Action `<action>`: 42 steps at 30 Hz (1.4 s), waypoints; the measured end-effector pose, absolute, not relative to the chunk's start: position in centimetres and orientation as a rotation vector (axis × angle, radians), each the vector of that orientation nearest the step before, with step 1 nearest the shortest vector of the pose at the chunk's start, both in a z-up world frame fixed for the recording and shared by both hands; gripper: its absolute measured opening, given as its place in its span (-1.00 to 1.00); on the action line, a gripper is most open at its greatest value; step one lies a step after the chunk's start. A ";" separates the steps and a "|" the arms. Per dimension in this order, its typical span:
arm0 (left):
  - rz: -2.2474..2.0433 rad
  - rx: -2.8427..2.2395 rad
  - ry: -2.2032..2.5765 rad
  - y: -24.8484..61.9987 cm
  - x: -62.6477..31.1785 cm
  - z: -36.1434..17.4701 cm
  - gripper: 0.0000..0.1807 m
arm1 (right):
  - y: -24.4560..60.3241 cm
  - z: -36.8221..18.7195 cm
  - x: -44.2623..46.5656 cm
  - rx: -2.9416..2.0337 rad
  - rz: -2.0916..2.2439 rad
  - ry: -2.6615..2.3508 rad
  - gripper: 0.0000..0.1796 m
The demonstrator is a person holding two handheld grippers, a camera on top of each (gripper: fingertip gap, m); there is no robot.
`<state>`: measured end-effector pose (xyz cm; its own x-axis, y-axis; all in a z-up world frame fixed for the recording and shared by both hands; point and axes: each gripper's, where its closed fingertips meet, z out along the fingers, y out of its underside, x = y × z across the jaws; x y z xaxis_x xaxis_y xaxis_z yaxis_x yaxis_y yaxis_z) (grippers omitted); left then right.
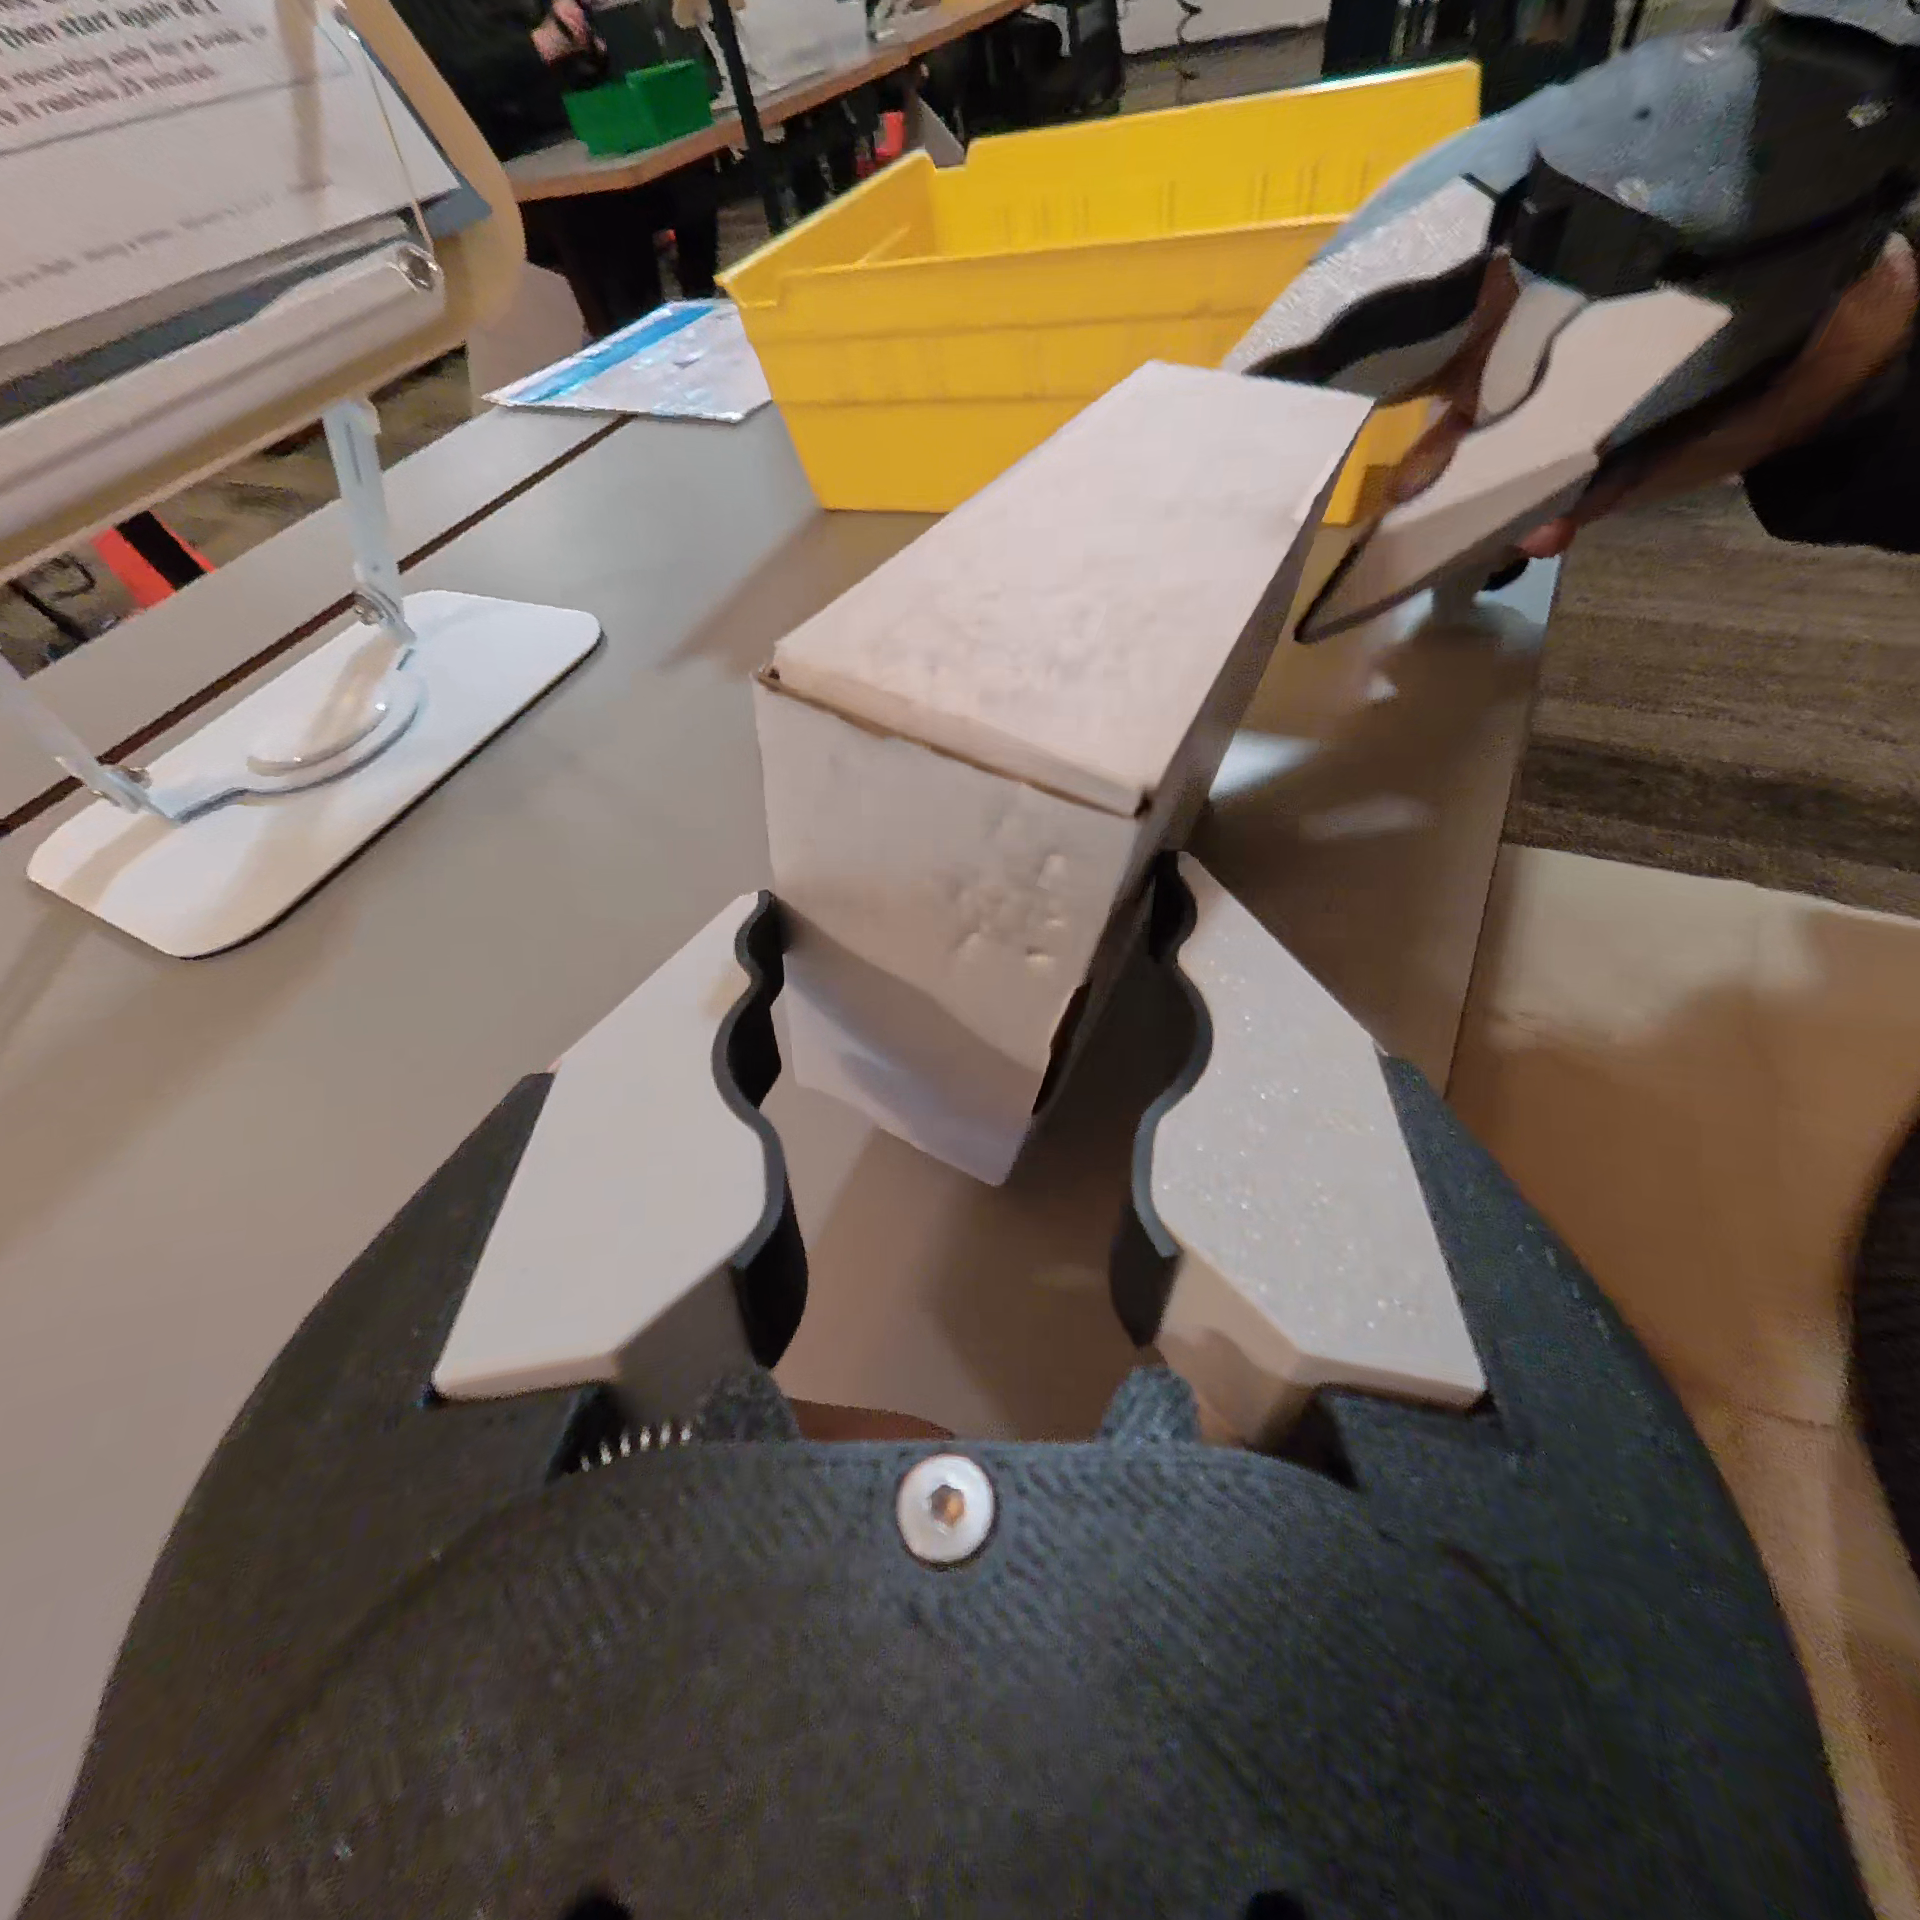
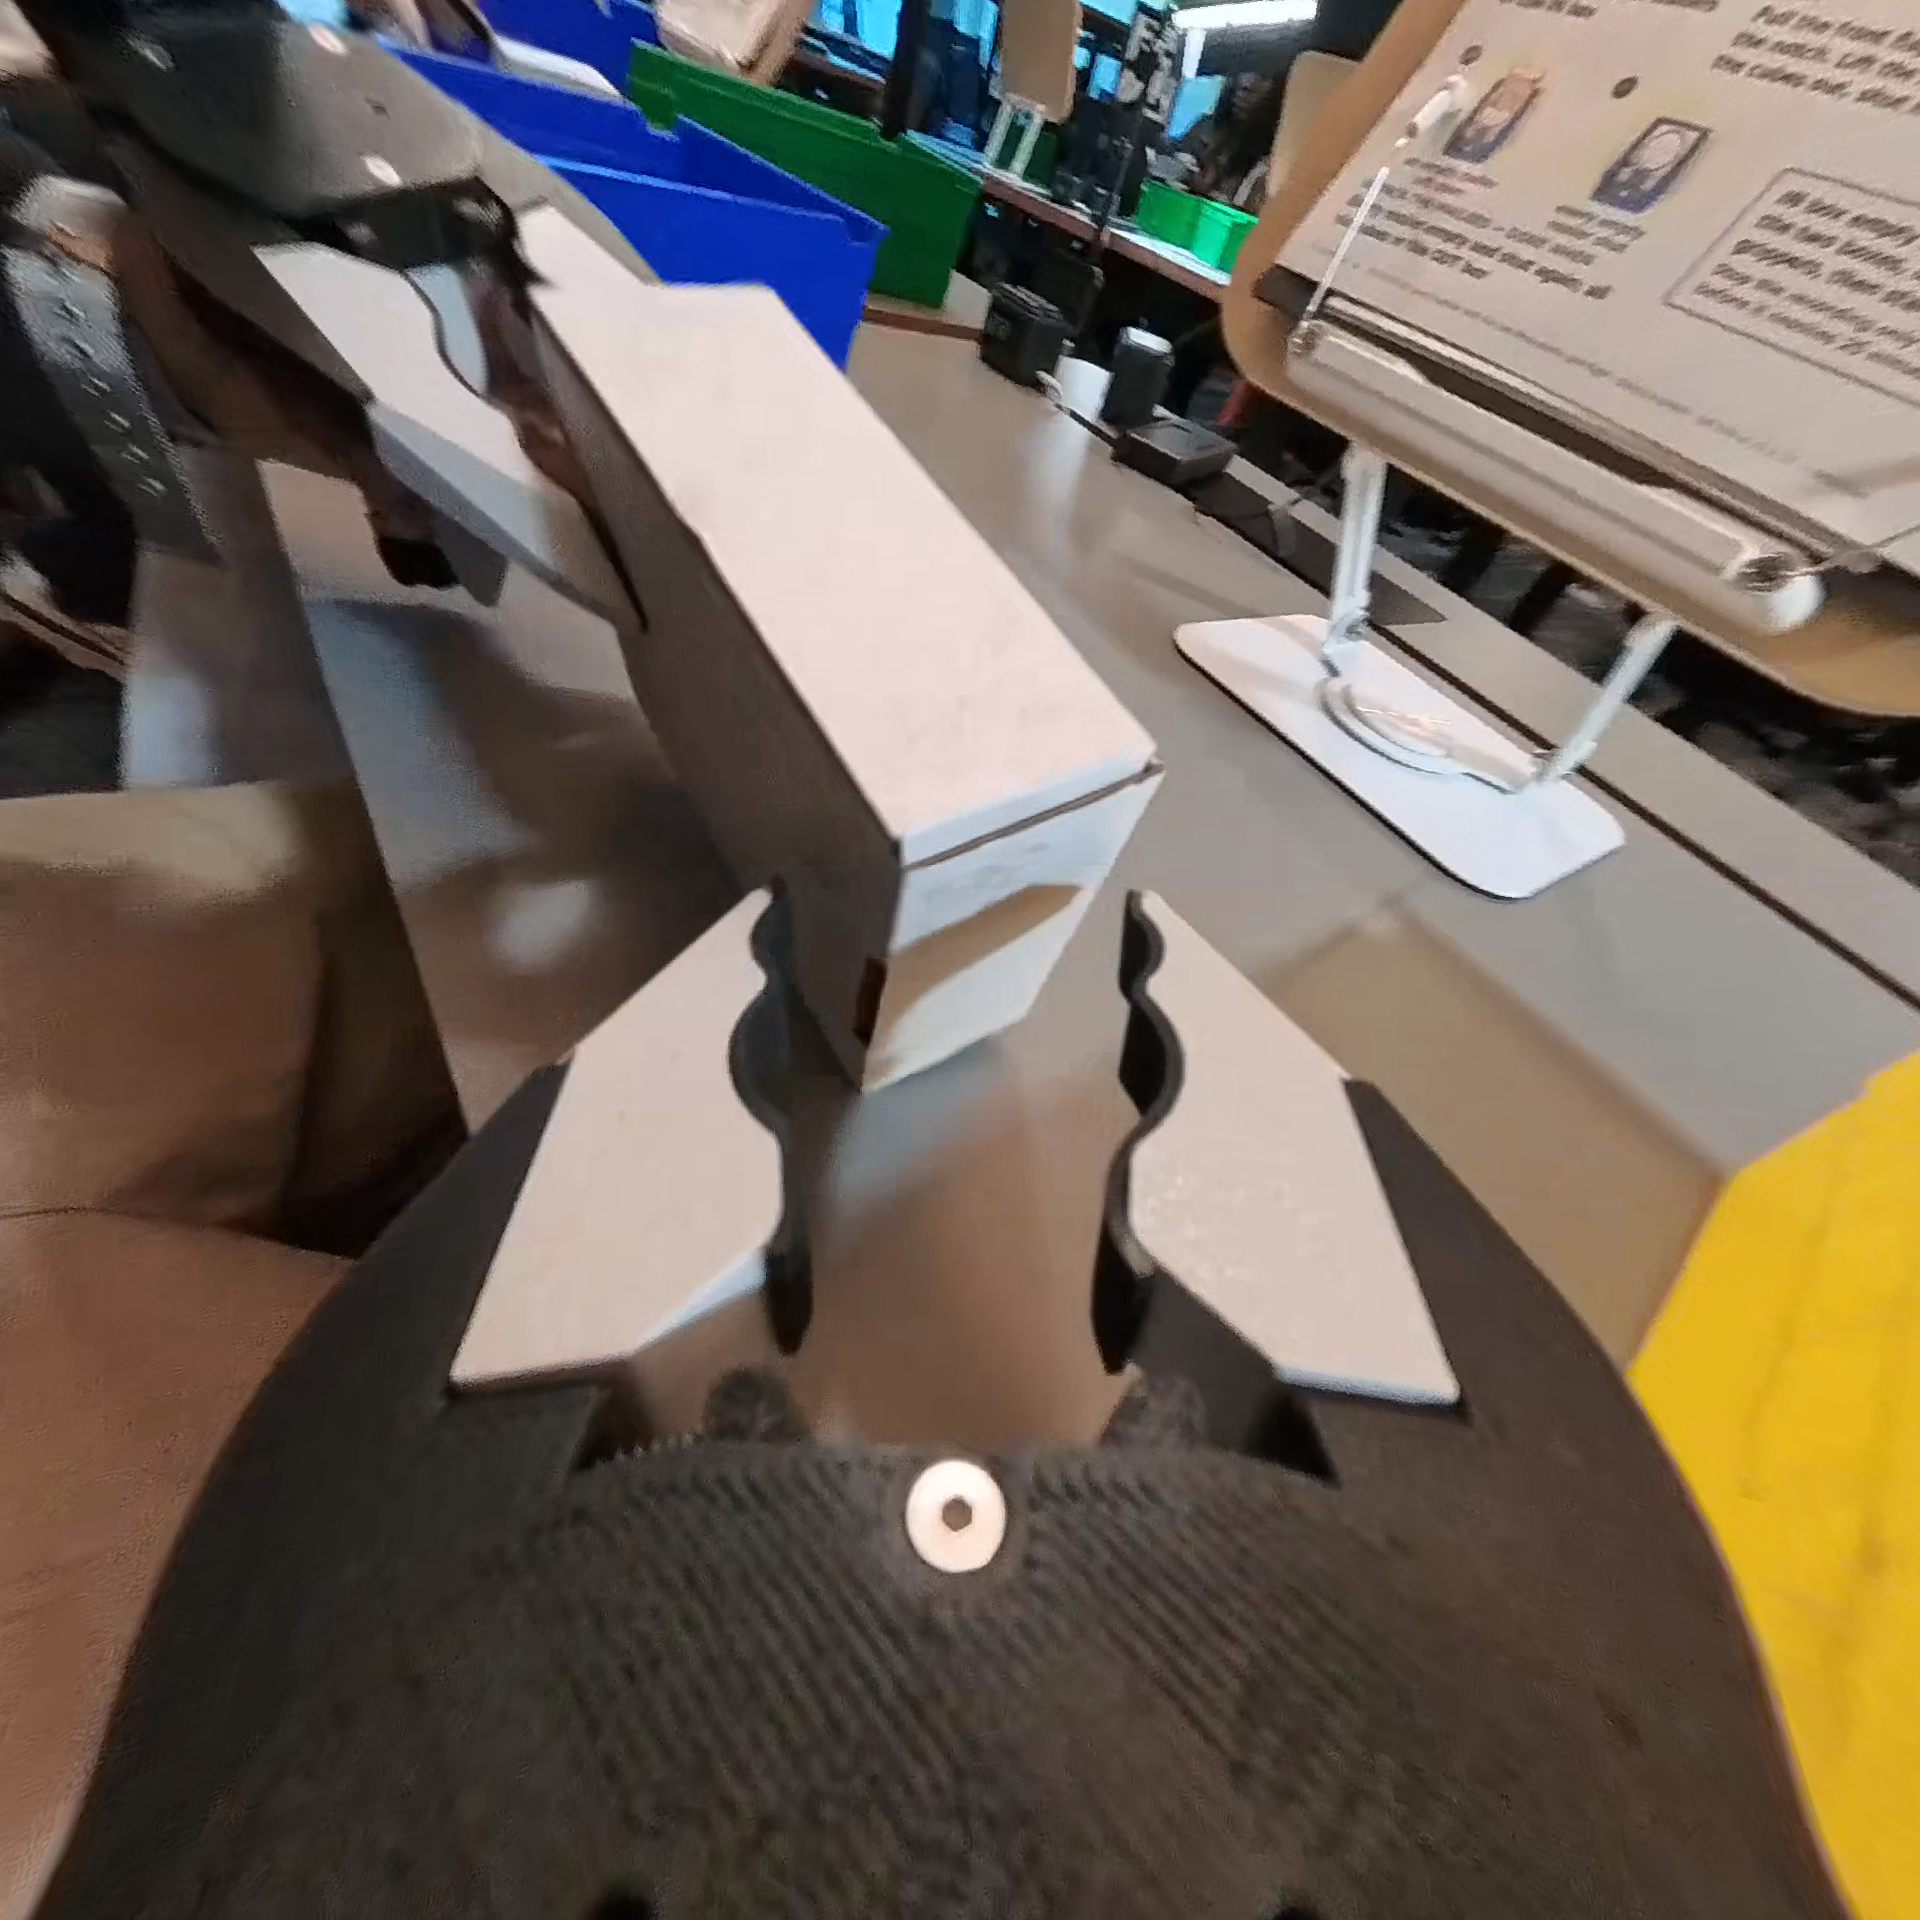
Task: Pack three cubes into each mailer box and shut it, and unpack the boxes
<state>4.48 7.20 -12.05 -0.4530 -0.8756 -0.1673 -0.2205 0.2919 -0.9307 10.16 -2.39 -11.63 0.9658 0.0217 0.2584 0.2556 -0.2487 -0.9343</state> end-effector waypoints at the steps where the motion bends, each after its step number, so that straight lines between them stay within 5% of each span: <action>1: -1.180 -0.987 1.836 7.2 4.6 -11.8 -0.22 | -2.8 -11.6 10.4 -1.814 -0.262 -0.196 -0.28; 9: -1.166 -0.971 1.764 5.9 6.4 -10.9 -0.23 | -3.9 -6.4 10.8 -1.657 -0.386 -0.077 -0.27; 12: -1.143 -0.972 1.729 6.2 7.7 -10.8 -0.23 | -1.9 -3.9 9.2 -1.612 -0.357 -0.144 -0.43; 15: -1.119 -1.015 1.689 8.1 9.5 -11.4 -0.24 | 1.0 -2.8 9.6 -1.607 -0.311 -0.137 -0.31; 19: -1.193 -1.005 1.696 8.1 9.6 -11.3 -0.24 | 3.2 -4.4 10.7 -1.646 -0.290 -0.095 -0.12; 24: -1.175 -0.929 1.781 7.3 9.2 -11.9 -0.24 | 1.6 -6.7 10.1 -1.623 -0.482 -0.243 -0.24; 28: -1.170 -0.917 1.764 7.4 9.4 -11.7 -0.24 | 2.0 -7.4 10.7 -1.632 -0.538 -0.240 -0.09; 42: -1.114 -0.843 1.758 6.7 8.9 -11.7 -0.13 | 1.7 -8.6 10.5 -1.655 -0.654 -0.406 -0.39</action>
<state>8.88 6.69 -11.70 -0.3955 -0.8650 -0.3088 -0.0898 0.3710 -0.9243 10.45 1.72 -8.60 0.7774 -0.0947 0.6218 0.5991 -0.1896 -0.7779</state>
